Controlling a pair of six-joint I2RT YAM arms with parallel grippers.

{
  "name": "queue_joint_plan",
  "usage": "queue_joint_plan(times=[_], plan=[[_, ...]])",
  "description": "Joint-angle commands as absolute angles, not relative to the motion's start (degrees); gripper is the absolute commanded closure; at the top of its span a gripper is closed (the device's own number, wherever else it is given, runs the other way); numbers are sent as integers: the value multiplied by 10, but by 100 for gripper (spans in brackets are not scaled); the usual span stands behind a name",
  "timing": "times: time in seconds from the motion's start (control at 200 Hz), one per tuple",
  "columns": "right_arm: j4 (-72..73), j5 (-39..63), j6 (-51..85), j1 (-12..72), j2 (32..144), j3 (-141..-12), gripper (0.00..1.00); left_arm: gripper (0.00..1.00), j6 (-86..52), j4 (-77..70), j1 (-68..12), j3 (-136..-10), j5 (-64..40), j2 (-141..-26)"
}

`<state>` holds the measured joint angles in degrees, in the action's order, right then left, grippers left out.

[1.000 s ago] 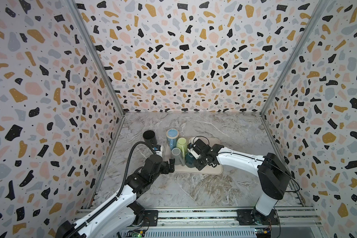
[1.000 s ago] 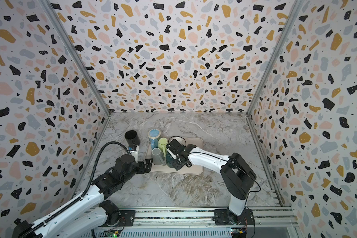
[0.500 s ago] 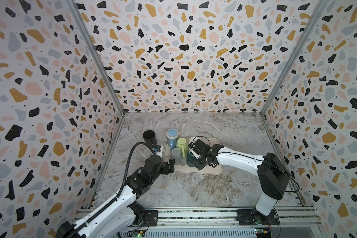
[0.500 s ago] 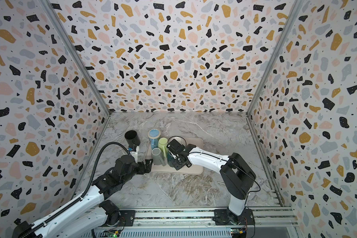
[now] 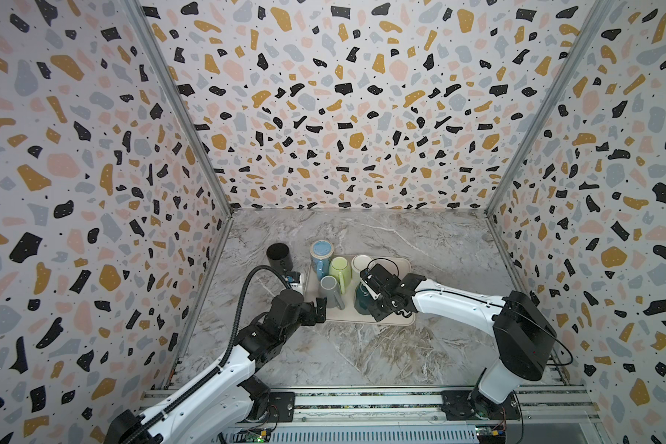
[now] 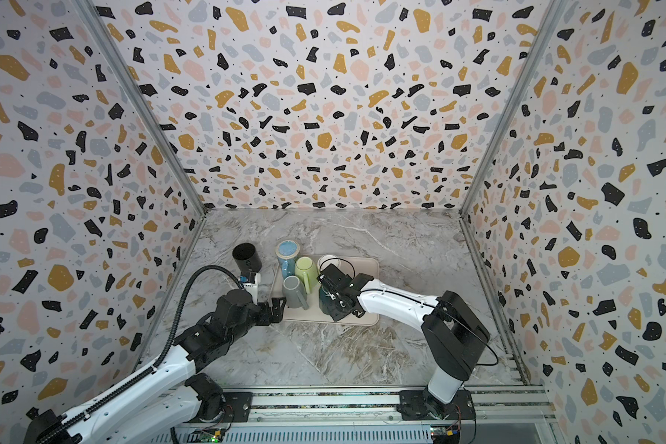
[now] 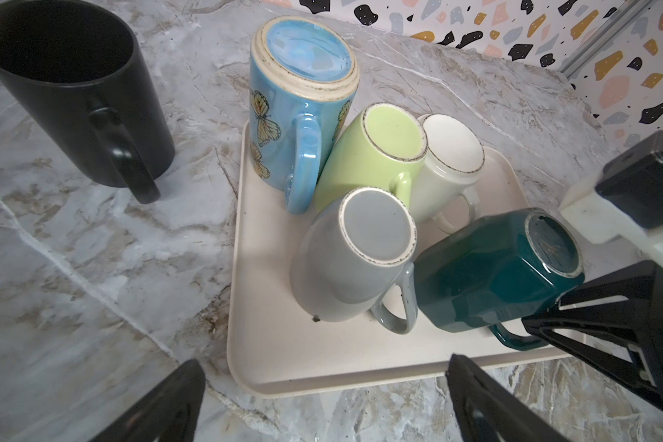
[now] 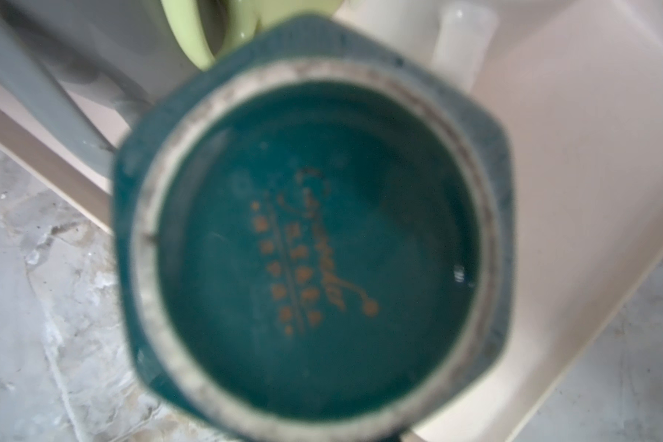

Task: Turn the mug right side up
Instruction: Pick up the mug from the tray.

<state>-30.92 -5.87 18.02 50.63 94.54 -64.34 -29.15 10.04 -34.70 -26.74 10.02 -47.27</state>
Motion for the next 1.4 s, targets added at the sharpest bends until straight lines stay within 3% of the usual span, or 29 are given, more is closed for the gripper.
queue_joint_plan(times=[0.0, 0.401, 0.711, 1.397], plan=[[-305, -64, 213, 506, 892, -639, 100, 0, -296, 70, -349, -283, 90, -475], [-236, -30, 203, 494, 783, -585, 100, 0, -322, 22, -349, -308, 74, -511], [-149, 82, 208, 440, 739, -549, 100, 0, -325, 13, -349, -338, 45, -570], [-40, 131, 241, 394, 634, -495, 100, 0, -334, -49, -349, -385, -56, -642]])
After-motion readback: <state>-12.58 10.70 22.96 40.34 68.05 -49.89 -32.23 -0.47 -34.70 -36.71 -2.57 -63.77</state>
